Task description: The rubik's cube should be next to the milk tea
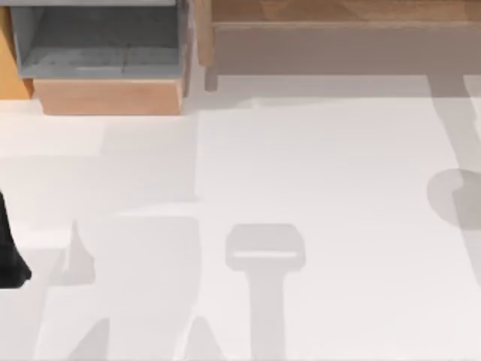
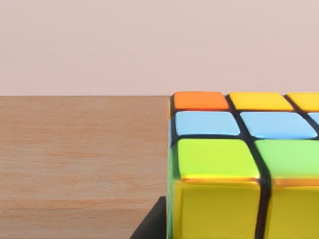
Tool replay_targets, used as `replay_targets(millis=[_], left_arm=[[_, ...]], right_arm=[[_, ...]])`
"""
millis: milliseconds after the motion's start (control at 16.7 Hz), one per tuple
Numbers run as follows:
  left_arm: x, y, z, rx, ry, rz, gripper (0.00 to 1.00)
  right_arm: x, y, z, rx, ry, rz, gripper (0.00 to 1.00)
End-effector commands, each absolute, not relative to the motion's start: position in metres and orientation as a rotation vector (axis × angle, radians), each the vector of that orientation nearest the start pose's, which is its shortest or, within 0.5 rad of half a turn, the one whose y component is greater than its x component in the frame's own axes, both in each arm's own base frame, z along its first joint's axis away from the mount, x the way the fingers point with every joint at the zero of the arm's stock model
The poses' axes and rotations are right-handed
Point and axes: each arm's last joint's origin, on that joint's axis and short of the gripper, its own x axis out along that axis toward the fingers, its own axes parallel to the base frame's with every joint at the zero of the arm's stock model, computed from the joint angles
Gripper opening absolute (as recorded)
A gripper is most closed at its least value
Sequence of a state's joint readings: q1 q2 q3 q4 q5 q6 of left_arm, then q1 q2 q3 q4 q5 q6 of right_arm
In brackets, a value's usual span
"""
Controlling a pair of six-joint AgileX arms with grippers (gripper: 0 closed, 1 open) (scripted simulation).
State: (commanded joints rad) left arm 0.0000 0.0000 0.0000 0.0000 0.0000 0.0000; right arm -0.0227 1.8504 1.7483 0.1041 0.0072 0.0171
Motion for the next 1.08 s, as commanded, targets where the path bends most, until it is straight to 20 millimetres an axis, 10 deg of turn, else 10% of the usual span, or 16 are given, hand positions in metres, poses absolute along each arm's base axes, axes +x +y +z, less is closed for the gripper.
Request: replay_targets(millis=[300,600,840,1080], left_arm=[[0.106,-0.001,0.16,0.0,0.0,0.0,1.0],[0.106,-0.001,0.16,0.0,0.0,0.0,1.0],[0.106,-0.001,0.16,0.0,0.0,0.0,1.0],[0.106,-0.001,0.16,0.0,0.0,0.0,1.0]], right_arm=[[0.433,-0.028,0.411,0.007,-0.03,-0.038,0.0],[0.372,-0.088,0.453,0.036,0.025,-0.166,0.0],[0.366,-0.086,0.413,0.132,0.386,-0.167,0.0],[0.397,-0.031,0.33,0.192,0.899,-0.025,0.0]])
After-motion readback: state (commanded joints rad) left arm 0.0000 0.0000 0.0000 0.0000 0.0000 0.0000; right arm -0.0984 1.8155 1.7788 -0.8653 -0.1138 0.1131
